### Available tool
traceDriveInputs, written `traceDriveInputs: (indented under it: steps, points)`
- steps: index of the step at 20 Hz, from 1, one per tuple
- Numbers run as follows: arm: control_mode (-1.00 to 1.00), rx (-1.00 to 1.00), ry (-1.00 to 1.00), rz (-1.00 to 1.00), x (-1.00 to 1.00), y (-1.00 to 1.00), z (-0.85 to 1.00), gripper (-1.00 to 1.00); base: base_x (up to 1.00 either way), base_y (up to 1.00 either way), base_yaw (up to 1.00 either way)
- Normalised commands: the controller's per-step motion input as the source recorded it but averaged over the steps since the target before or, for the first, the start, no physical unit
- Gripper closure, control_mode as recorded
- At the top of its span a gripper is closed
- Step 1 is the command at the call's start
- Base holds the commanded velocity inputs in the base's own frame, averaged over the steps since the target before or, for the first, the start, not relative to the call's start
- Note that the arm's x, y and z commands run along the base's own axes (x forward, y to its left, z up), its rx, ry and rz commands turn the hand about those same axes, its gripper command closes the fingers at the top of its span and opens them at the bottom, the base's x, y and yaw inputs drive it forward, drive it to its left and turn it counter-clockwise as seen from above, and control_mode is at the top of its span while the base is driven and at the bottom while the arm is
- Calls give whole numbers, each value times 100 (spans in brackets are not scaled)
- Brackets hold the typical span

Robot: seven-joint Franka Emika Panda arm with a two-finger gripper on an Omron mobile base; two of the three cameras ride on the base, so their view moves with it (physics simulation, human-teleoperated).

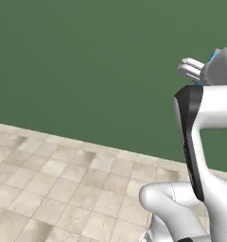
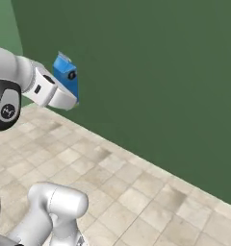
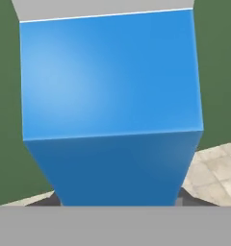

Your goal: Take a sugar cube from the saucer and place it inside the coffee. Then, grab milk from the fridge and place it next to the coffee on the counter to sweeten the coffee.

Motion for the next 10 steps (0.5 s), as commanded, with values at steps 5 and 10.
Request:
traceDriveInputs:
  steps: [5, 10]
  points:
    - [100, 0, 0, 0, 0, 0, 0, 100, 48, 0, 94]
    - [100, 0, 0, 0, 0, 0, 0, 100, 54, 0, 92]
